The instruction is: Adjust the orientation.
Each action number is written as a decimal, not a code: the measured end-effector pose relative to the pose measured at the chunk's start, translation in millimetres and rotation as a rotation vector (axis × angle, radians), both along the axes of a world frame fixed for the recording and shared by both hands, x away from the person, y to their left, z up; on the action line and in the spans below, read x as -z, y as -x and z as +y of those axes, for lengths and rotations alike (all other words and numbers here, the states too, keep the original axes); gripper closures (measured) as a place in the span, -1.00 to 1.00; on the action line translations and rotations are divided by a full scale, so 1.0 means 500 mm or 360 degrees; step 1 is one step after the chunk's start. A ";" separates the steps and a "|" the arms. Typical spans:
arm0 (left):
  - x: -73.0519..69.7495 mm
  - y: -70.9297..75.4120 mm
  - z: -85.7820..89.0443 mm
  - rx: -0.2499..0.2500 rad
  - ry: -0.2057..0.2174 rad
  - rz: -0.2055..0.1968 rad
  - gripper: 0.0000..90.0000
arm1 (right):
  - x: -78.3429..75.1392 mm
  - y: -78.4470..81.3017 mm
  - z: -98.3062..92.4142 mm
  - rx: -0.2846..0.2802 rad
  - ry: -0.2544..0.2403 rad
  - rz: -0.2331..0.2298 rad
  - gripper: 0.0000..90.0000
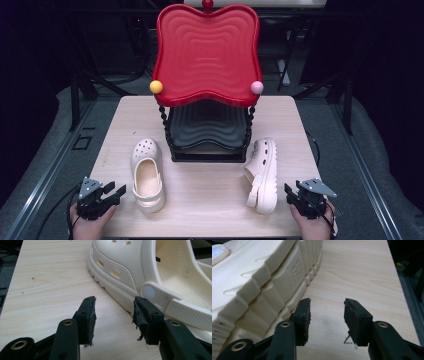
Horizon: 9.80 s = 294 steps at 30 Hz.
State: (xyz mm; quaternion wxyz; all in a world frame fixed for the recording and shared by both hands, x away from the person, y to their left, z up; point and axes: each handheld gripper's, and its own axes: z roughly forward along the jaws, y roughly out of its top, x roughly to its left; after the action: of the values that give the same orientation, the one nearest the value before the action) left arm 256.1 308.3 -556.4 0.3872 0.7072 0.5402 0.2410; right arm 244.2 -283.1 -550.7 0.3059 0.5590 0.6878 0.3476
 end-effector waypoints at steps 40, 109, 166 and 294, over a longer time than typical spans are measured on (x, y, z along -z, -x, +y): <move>-0.037 -0.090 -0.119 -0.0027 -0.0092 -0.0084 0.26 | -0.009 0.002 -0.010 0.0032 -0.0070 -0.0041 0.21; -0.040 0.008 -0.308 0.0196 -0.0141 -0.0176 0.75 | -0.009 0.006 -0.020 0.0043 -0.0167 -0.0050 0.19; -0.044 0.009 -0.135 0.0137 0.0196 -0.0135 0.26 | -0.045 0.029 -0.031 0.0069 -0.0092 -0.0029 1.00; -0.036 0.038 -0.240 0.0415 0.0204 -0.0122 0.22 | -0.038 -0.003 0.286 -0.0346 0.0052 -0.0003 0.52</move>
State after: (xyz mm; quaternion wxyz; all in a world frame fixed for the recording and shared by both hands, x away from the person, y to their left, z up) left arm 237.2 188.1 -538.2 0.4800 0.7355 0.4427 0.1807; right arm 245.6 -140.0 -531.8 0.2762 0.4758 0.7496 0.3679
